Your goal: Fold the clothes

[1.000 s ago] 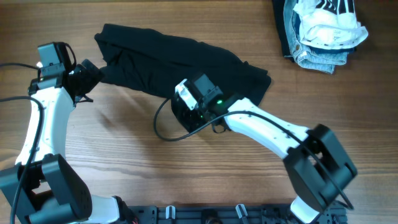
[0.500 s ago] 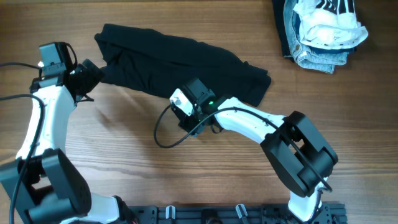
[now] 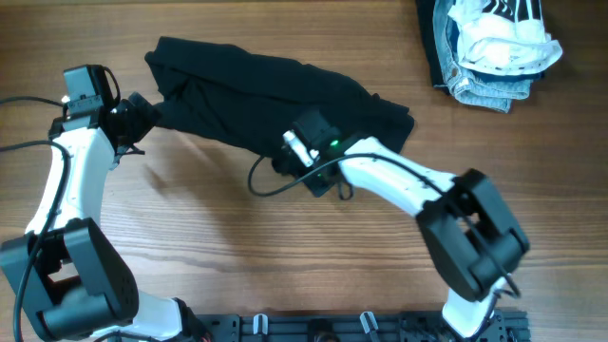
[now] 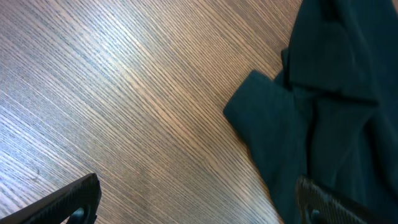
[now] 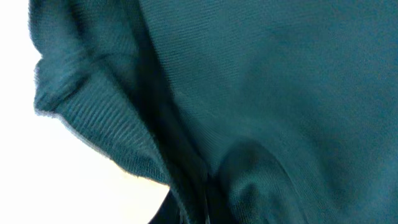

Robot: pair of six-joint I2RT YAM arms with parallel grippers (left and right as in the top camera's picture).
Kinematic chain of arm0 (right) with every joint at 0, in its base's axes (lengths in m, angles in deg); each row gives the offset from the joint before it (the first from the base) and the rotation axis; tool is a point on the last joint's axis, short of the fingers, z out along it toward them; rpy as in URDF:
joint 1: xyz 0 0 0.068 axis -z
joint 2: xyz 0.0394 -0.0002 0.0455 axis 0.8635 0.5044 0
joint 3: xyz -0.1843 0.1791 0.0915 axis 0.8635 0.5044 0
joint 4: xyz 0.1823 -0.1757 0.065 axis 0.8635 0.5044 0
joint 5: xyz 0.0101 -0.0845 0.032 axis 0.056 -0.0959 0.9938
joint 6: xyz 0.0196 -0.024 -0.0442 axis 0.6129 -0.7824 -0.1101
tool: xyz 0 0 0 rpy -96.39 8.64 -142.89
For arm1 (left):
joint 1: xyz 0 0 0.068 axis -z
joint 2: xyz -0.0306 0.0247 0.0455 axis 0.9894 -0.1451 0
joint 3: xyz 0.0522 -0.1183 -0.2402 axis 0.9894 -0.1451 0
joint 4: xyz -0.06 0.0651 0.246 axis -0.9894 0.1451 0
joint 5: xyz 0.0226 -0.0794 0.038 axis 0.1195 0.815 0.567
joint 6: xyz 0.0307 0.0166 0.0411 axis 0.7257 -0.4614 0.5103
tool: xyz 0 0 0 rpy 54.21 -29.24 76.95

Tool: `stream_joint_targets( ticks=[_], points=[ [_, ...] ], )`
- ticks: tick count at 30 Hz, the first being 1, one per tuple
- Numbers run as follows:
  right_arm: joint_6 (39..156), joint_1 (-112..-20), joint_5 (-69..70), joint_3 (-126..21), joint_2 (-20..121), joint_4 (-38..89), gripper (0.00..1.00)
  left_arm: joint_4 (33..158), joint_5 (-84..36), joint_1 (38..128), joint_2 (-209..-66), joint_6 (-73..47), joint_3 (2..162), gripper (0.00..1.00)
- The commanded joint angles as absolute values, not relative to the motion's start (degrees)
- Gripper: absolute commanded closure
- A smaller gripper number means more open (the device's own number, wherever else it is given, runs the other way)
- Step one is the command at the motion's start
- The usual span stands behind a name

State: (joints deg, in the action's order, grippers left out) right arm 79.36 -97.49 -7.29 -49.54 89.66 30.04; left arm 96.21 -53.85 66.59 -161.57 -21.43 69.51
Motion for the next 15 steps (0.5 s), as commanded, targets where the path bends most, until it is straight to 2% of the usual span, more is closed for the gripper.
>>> stream_joint_targets(
  ticks=[1, 7, 15],
  points=[
    [82.56, -94.73, -4.69, -55.60, 79.96, 34.84, 0.96, 96.05, -54.59, 66.55, -162.12, -19.03, 69.49, 0.00],
    [87.19, -92.68, -4.64, -57.76, 70.82, 38.19, 0.96, 96.73, -53.48, 66.55, -162.12, -15.27, 69.49, 0.00],
    [88.17, -88.96, -2.19, -57.56, 72.55, 42.84, 0.96, 96.27, -47.55, 67.18, -162.12, -5.91, 69.49, 0.00]
  ],
)
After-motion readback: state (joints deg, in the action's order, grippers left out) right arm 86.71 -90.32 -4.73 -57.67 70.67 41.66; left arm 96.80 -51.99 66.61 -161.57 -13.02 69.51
